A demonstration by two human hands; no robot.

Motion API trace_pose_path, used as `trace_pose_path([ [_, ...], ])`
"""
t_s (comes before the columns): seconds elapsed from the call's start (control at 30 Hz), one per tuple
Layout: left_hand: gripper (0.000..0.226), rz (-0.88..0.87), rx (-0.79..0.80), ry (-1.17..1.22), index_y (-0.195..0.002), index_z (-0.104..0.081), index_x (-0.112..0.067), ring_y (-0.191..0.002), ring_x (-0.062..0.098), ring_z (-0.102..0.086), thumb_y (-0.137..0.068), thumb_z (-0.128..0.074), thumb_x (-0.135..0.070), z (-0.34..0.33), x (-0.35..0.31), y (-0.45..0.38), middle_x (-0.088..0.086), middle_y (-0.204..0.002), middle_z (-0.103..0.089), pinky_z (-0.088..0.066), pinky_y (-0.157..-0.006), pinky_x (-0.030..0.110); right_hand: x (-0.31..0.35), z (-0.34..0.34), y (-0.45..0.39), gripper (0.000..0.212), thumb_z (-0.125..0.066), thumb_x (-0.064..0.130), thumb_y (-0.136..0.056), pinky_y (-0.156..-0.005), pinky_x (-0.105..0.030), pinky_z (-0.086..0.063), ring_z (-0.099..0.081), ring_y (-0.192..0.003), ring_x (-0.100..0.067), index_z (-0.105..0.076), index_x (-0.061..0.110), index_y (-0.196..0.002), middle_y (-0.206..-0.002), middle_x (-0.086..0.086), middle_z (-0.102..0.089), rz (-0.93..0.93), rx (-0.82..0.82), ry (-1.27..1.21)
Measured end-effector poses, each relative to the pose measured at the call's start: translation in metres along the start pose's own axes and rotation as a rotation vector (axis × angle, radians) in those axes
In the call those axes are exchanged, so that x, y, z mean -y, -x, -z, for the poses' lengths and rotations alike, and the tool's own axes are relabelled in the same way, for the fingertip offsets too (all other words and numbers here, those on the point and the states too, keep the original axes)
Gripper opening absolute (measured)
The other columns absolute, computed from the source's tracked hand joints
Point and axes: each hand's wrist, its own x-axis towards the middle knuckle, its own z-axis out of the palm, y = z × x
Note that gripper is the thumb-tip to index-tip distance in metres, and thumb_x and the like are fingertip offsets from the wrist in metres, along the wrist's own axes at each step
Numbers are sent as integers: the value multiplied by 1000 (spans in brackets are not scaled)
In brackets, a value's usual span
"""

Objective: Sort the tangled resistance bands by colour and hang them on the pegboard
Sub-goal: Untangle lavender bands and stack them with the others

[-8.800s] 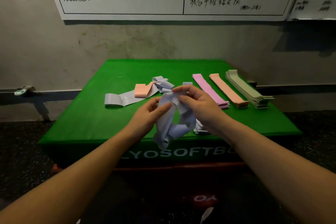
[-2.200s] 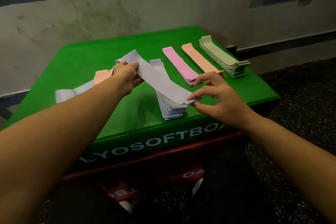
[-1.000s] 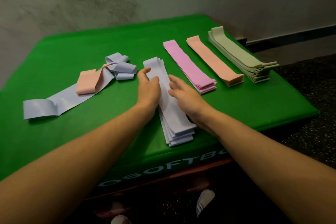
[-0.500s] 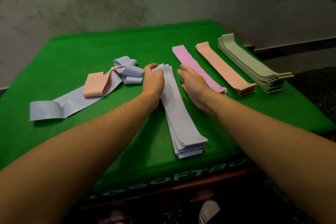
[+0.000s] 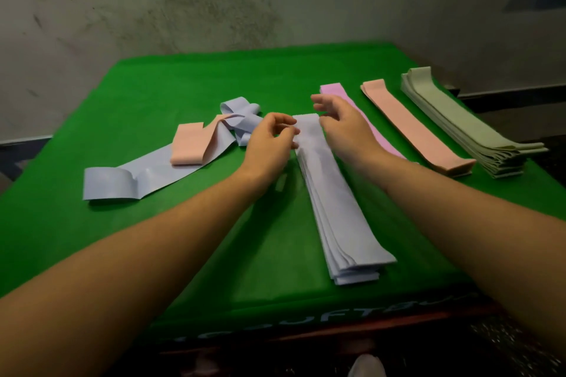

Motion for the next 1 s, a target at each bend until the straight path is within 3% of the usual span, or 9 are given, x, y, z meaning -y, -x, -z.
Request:
trace_pose_path([
  [0.13, 14, -262, -111, -256, -97, -59, -18, -77, 3, -54, -92, -54, -5, 44, 9, 9, -4, -88, -61, -45, -69, 20, 12, -18, -4, 39, -52, 6, -89, -91, -32, -48, -57, -101, -15, -65, 21, -122, -116, -2, -64, 168, 59, 247],
  [0.23, 14, -408, -238, -662, -96, -61, -19, -96, 18, -54, -85, -59, -10, 75, 27, 7, -1, -101, -63, -39, -83, 32, 16, -42, -15, 41, -59, 18, -83, -97, -42, -44, -53, -110, -26, -64, 24, -124, -120, -4, -63, 325, 122, 611],
  [0.37, 36, -375, -154, -950, -121, -58, -24, -138, 22, -36, -85, -60, -19, 98, 50, 4, -1, -143, -49, -22, -116, 40, 29, -71, -31, 52, -60, 41, -90, -99, -40, -40, -44, -122, -27, -49, 33, -140, -138, -1, -51, 414, 171, 938],
  [0.43, 47, -327, -102, -942, -134, -52, -24, -144, 19, -29, -87, -57, -22, 99, 53, 3, -3, -153, -40, -17, -120, 38, 30, -80, -40, 54, -56, 54, -91, -97, -40, -39, -43, -124, -27, -45, 35, -141, -141, -1, -48, 419, 193, 1115],
  [0.53, 55, -289, -90, -960, -141, -44, -25, -135, 20, -41, -87, -54, -27, 96, 52, 1, 2, -149, -45, -27, -116, 38, 30, -86, -47, 34, -53, 52, -93, -88, -37, -40, -49, -115, -29, -62, 31, -118, -128, -3, -58, 409, 213, 1207],
  [0.67, 65, -207, -145, -882, -149, -33, -26, -117, 25, -52, -87, -53, -24, 95, 47, 6, 5, -132, -60, -35, -107, 38, 41, -84, -39, 18, -65, 38, -86, -65, -32, -40, -59, -86, -28, -58, 22, -91, -94, -4, -66, 252, 263, 825],
  [0.77, 67, -193, -158, -856, -148, -29, -24, -107, 26, -54, -85, -53, -22, 96, 46, 7, 7, -122, -64, -36, -105, 42, 54, -73, -29, 25, -65, 16, -81, -52, -31, -31, -40, -62, -18, -41, 21, -76, -67, 0, -47, 146, 154, 391],
  [0.87, 64, -190, -144, -850, -145, -29, -23, -96, 22, -46, -86, -53, -23, 95, 46, 9, 7, -120, -64, -35, -106, 44, 70, -61, -20, 26, -58, 1, -85, -49, -26, -27, -35, -59, -14, -42, 22, -82, -67, -1, -42, 8, 156, -2],
  [1.0, 57, -208, -98, -816, -141, -37, -20, -117, 27, -52, -87, -55, -24, 95, 46, 10, 9, -131, -60, -30, -115, 45, 96, -52, -5, 28, -44, -6, -91, -60, -32, -45, -55, -70, -20, -55, 19, -100, -86, -10, -59, -186, 228, -378],
])
